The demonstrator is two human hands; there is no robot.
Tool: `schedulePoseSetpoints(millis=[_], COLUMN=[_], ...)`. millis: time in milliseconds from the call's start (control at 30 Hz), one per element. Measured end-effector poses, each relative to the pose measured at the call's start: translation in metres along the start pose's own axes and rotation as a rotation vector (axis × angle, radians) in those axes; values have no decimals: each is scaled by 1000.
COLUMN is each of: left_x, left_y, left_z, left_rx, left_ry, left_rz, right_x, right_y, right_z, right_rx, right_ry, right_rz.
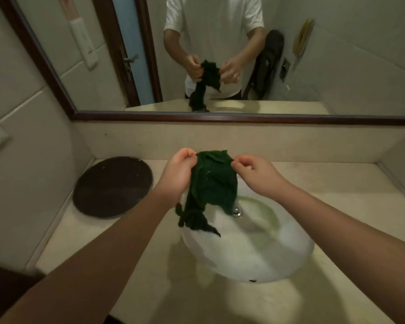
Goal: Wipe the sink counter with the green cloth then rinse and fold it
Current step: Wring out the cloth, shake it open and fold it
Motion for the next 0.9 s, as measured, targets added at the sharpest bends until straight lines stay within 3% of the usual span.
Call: schedulePoseSetpoints(millis=[100,233,367,467,633,700,800,900], left_x=[14,41,53,70,79,87,101,113], left_y=[-3,-18,-61,-89,-78,-89,-113,-122], left_z=[-16,-26,-27,-30,-44,-46,-54,-64], left_rx=[-121,-165,-97,11,-120,-17,164,192], left_ry=[24,261,207,264,316,363,426,519], left_rz=[-1,374,265,230,308,245,106,171], right_x=[-39,-86,-106,-116,-141,-145,-139,-121], right_y=[-3,11,21,31,36,41,67,94], right_z=[-1,-5,-6,-3,5,4,-5,-13], right_rx=[109,163,123,9,-50,-132,-409,-591], right_ry=[-70,-125,-86,-77,-140,-175,-191,-184], right_rz=[66,139,301,354,502,442,312,194])
Point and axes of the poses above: each hand's wrist, its own z-axis towards the middle knuckle, its own y-axis out of the palm, x = y × z, the point moved 9 cm from there along z, towards the middle knuckle, and after that the axes turned 2 degrees about -z, right-handed, at the moved point
